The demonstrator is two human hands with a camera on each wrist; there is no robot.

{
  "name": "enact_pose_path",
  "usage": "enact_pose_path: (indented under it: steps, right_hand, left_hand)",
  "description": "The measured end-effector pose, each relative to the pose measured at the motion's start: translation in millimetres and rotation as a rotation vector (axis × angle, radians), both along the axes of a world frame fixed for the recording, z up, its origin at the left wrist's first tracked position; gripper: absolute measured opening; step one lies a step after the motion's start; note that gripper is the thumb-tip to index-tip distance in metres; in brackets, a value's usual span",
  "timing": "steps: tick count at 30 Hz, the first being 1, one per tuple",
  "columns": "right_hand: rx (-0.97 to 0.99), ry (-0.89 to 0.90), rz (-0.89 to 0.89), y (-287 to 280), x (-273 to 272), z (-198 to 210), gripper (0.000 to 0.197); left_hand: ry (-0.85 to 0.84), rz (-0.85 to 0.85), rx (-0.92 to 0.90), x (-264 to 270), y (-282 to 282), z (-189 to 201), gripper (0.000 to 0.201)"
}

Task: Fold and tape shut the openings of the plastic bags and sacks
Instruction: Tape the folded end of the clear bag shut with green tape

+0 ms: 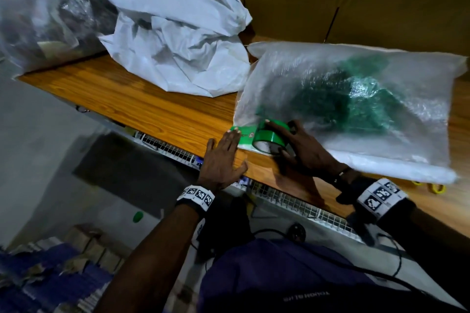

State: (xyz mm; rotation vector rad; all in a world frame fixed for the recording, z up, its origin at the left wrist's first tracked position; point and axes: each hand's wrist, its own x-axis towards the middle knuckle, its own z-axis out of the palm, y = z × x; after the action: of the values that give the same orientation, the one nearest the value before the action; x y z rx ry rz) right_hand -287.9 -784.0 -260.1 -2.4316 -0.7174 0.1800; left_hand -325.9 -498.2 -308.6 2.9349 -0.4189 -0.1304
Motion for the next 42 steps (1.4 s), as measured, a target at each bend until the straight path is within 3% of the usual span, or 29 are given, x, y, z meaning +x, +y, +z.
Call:
enact_pose_path:
  steps: [5,10,14,18,23,26,29,34,37,42]
  right_hand:
    - [0.245,0.079,-0.159,25.3,-15.5,-26.9,0.081]
    - [0.412,0.071,-0.318,34.1,-28.2,-42.4,0.072]
    - [0.337,0.083,-0.234,28.9,-17.7,-34.1,0.076]
    - [0.105,-0.001,-0.093,14.6,-6.0,-13.6,0.080]
    - [-0.167,-0.025,-0.100,-2.5,-6.7,5.5,0.085]
    - [-0.094,-0.048,-0.089,-7.1,-8.5,4.1,0.084]
    - [0.130,-0.015,-0.169,-5.5,-15.9,-8.7,0.087]
    - [0.383,0.096,-0.269,2.1,-28.1,-22.3,0.087]
    - [0.355,0.086,-0.238,3.6,-25.7,-20.5,0.087]
    - [0.104,0.031,-0.125,-11.3,-7.1,-3.5,0.084]
  left_hand:
    - [-0.027,-0.056,0.048,9.8,12.8,8.3,0.082]
    - [-0.050,-0.068,-0.111,3.4,-6.1,10.9,0.079]
    - [-0.004,-0.019,-0.087,1.7,-6.9,3.2,0.082]
    - [0.034,-0.044,0.034,6.1,-5.6,1.8,0.093]
    - [0.061,-0.042,0.062,6.1,-6.8,3.3,0.097]
    - [0.046,-0.030,0.025,6.0,-10.2,6.6,0.092]
    - [-0.017,-0.009,-0.060,1.0,-17.2,10.8,0.087]
    - [-0.039,-0.171,-0.070,-0.6,-30.2,16.4,0.079]
    - [0.017,-0.180,-0.047,1.5,-29.6,10.5,0.080]
    - [0.025,-0.203,0.029,0.9,-27.0,-1.3,0.094]
